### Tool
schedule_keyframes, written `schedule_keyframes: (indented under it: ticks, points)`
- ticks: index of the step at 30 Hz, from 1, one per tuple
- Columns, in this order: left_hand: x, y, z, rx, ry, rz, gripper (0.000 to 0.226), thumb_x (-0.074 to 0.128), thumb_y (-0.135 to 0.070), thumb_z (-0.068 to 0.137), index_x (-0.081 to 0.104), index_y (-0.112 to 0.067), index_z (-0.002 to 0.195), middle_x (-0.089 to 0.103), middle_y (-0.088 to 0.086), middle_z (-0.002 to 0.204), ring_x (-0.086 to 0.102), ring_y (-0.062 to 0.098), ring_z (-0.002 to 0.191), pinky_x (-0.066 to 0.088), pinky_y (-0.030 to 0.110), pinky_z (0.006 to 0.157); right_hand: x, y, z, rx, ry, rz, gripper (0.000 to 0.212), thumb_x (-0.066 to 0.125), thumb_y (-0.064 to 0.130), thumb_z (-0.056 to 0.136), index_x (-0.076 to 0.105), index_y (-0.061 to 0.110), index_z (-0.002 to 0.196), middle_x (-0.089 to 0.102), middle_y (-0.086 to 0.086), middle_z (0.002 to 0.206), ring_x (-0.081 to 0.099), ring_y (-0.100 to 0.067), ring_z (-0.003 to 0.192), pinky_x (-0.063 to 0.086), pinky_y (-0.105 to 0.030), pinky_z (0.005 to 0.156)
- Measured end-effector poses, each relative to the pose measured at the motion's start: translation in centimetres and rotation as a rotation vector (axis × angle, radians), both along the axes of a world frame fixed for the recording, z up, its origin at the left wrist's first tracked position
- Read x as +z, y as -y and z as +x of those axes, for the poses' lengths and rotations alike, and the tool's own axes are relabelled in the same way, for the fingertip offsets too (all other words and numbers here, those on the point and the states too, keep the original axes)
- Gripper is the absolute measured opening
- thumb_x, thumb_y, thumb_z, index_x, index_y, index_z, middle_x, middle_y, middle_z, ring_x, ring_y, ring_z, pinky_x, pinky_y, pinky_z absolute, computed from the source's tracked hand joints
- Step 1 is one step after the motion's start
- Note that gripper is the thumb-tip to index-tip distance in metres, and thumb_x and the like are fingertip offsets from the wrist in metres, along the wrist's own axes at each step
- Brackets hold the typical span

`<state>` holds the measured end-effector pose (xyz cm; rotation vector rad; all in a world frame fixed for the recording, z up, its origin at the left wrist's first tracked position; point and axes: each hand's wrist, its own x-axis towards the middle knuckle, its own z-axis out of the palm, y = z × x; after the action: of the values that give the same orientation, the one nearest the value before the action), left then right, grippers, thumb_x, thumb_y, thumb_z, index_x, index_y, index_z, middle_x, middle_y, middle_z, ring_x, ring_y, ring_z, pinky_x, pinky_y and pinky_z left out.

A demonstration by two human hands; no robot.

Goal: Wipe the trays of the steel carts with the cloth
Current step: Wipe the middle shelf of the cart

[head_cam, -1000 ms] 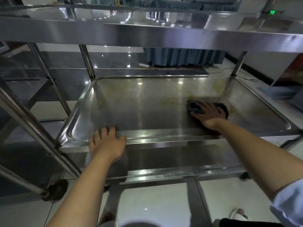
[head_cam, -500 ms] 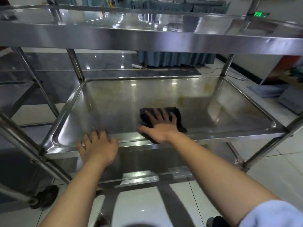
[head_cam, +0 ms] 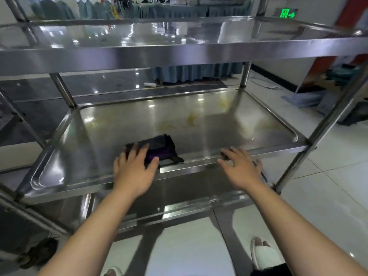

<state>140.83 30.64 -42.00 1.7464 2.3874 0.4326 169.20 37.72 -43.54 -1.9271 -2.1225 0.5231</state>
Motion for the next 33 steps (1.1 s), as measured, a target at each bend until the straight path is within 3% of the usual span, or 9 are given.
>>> schedule_keyframes:
  ticks: [3,6,11,15,18,21,27,30,33]
  points:
    - [0.9,-2.5,0.9,0.108,-0.085,-0.246,0.073,0.019,-0.074,0.093,0.018,-0.037,0.156,0.018,0.000,0.166,0.011,0.032,0.152,0.005,0.054,0.120,0.8,0.0,1.8,0.067,0.051,-0.006,0.052,0.043,0.059,0.097,0.038,0.045,0.147,0.022,0.015,0.163,0.005,-0.010,0.153,0.006,-0.063,0.118]
    - [1.8,-5.9,1.4,0.139,-0.139,-0.324,0.096,0.007,-0.087,0.075,0.030,-0.035,0.153,0.032,0.008,0.160,0.030,0.036,0.146,0.015,0.057,0.119,1.8,-1.0,3.7,-0.016,-0.030,-0.014,0.045,0.052,0.057,0.093,0.056,0.041,0.134,0.046,0.012,0.151,0.029,-0.018,0.147,0.016,-0.057,0.117]
    - [-0.6,-7.6,5.0,0.183,-0.090,-0.358,0.079,0.018,-0.077,0.090,-0.004,-0.040,0.157,-0.008,0.008,0.167,-0.005,0.036,0.152,0.000,0.054,0.121,3.6,-3.8,7.9,-0.501,-0.856,0.065,0.048,0.069,0.041,0.086,0.057,0.023,0.129,0.056,-0.002,0.130,0.056,-0.025,0.115,0.044,-0.039,0.095]
    - [-1.1,-7.4,5.3,0.213,-0.124,-0.307,0.075,0.019,-0.075,0.093,-0.002,-0.041,0.157,-0.009,0.004,0.167,-0.007,0.032,0.153,-0.002,0.053,0.121,2.7,-5.4,12.2,-0.984,-1.380,-0.023,0.057,0.076,0.024,0.084,0.049,0.010,0.132,0.054,0.000,0.102,0.058,-0.023,0.104,0.047,-0.037,0.083]
    - [-1.1,-7.4,5.3,0.212,-0.142,-0.317,0.074,0.019,-0.075,0.093,0.000,-0.043,0.156,-0.006,0.003,0.167,-0.004,0.031,0.153,-0.001,0.052,0.121,0.0,-5.4,13.8,-0.958,-1.613,-0.408,0.027,0.071,0.025,0.089,0.054,0.009,0.102,0.054,-0.006,0.105,0.055,-0.026,0.109,0.050,-0.046,0.090]
    - [-0.9,-7.5,5.7,0.229,-0.139,-0.298,0.072,0.019,-0.075,0.093,0.003,-0.044,0.156,-0.003,0.002,0.168,-0.002,0.031,0.153,0.000,0.052,0.121,-1.0,-6.0,14.3,-0.859,-1.812,-0.434,0.017,0.065,0.024,0.095,0.057,0.011,0.088,0.062,-0.005,0.101,0.063,-0.023,0.104,0.055,-0.042,0.082]
    - [-0.2,-9.4,10.6,0.093,-0.117,-0.317,0.078,0.018,-0.079,0.090,0.002,-0.042,0.157,-0.008,0.001,0.167,-0.009,0.028,0.153,-0.007,0.049,0.121,-0.8,-6.2,12.7,-0.877,-1.537,-0.255,0.020,0.072,0.013,0.088,0.062,0.012,0.105,0.065,-0.006,0.098,0.065,-0.017,0.080,0.055,-0.039,0.072]
    - [-0.2,-11.8,15.8,-0.042,-0.113,-0.304,0.079,0.016,-0.079,0.091,-0.002,-0.041,0.157,-0.013,0.001,0.166,-0.014,0.029,0.152,-0.010,0.050,0.121,-0.1,-6.1,11.6,-0.745,-0.814,0.158,0.061,0.072,0.023,0.085,0.045,0.023,0.141,0.045,-0.010,0.145,0.052,-0.029,0.124,0.046,-0.043,0.100]
    - [-0.2,-14.5,20.3,-0.176,-0.091,-0.300,0.077,0.014,-0.077,0.092,-0.004,-0.039,0.157,-0.017,0.001,0.166,-0.018,0.031,0.151,-0.013,0.052,0.120,-0.4,-5.2,10.6,-0.267,-0.146,0.109,0.054,0.044,0.055,0.097,0.039,0.038,0.148,0.020,0.006,0.164,0.003,-0.020,0.154,0.005,-0.056,0.120]
